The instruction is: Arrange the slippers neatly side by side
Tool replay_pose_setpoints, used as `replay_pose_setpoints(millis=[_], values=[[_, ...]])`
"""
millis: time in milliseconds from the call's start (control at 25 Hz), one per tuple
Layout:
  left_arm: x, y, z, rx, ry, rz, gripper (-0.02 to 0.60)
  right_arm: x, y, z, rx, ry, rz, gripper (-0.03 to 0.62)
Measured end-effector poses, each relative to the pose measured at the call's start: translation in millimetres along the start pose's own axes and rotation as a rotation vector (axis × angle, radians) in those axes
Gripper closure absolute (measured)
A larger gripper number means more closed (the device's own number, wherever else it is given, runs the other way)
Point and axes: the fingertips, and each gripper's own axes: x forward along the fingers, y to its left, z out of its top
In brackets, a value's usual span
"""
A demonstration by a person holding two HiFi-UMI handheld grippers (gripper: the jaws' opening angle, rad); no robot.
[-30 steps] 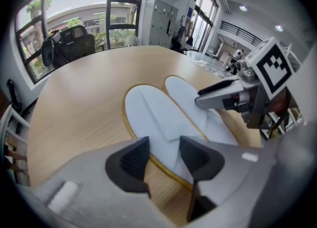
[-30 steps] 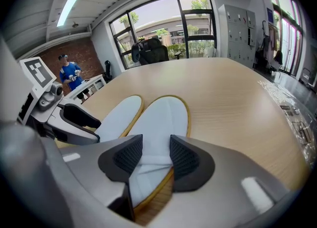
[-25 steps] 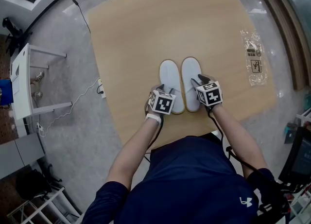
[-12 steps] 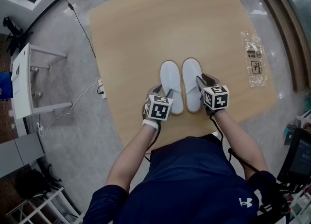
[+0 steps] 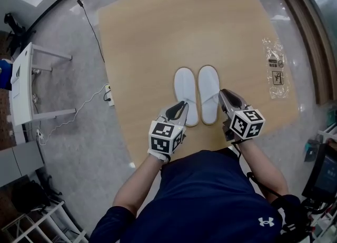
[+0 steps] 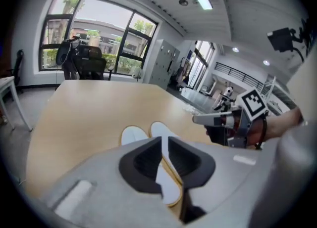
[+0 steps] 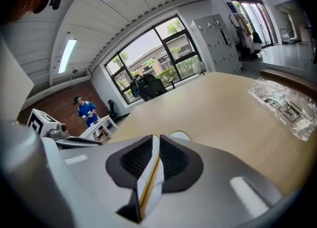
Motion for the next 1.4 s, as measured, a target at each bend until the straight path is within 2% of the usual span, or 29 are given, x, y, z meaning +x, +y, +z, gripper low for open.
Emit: replay_pose_setpoints(millis=[80, 280, 440, 600, 1000, 1200, 1400], values=[[-8, -5, 23, 0.011, -0.060, -0.013, 0.577, -5, 21, 11, -0.034, -0.020, 0.048, 0.582], [-31, -40, 62, 0.081, -0.207, -0.084, 0.578, -22, 81, 36, -0.150, -0.088, 0.198, 0.583], [-39, -60, 71, 0.217, -0.274, -0.110, 0.578, -38, 103, 58, -0.327, -0.150, 0.188, 0.583], [-51, -70, 78, 0.310, -0.296, -0.113, 0.578, -52, 118, 75, -0.413, -0.238, 0.212, 0.583], [-54, -76, 85, 0.316, -0.306, -0.110, 0.578, -61, 125, 81, -0.444, -0.272, 0.236, 0.583], [-46, -70, 76, 0.344, -0.272, -0.081, 0.578, -62, 124, 80, -0.421, -0.255, 0.232, 0.583], [-49, -76, 75, 0.318, -0.271, -0.099, 0.578, -62, 120, 81, -0.417, -0.285, 0.231, 0.583]])
